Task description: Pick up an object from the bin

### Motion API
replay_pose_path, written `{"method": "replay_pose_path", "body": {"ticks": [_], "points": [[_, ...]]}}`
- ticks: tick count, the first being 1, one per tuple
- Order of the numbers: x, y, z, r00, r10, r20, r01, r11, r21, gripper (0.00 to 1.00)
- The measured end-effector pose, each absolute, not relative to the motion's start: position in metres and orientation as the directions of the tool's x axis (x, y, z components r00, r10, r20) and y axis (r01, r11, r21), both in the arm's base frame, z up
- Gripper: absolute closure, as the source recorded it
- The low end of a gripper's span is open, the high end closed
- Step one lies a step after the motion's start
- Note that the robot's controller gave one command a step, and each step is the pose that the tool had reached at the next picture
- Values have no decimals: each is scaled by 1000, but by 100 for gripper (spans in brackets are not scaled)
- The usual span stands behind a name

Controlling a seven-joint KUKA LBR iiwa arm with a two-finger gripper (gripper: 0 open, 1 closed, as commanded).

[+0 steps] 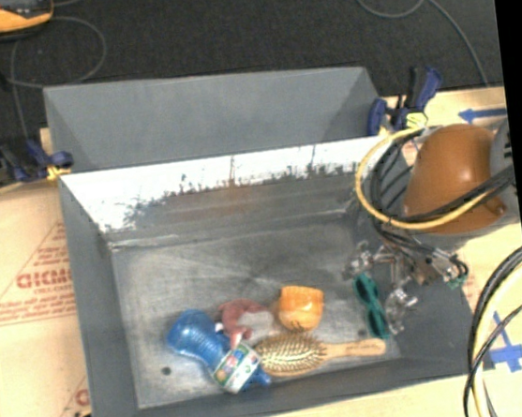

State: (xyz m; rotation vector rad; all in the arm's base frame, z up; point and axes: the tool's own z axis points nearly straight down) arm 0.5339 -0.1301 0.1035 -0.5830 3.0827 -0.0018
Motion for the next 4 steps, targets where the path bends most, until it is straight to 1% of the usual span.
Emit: {"method": "replay_pose_path", "body": {"ticks": [1, 2, 3, 4], "points": [[542, -141, 79, -695, -719, -3, -719, 695, -3, 100], [542, -141, 79, -695, -719, -3, -719, 695, -3, 100], [541, -140, 171, -645, -764, 0, -764, 645, 1, 0], [544, -140, 217, -624, -781, -5, -781, 624, -11, 0]]}}
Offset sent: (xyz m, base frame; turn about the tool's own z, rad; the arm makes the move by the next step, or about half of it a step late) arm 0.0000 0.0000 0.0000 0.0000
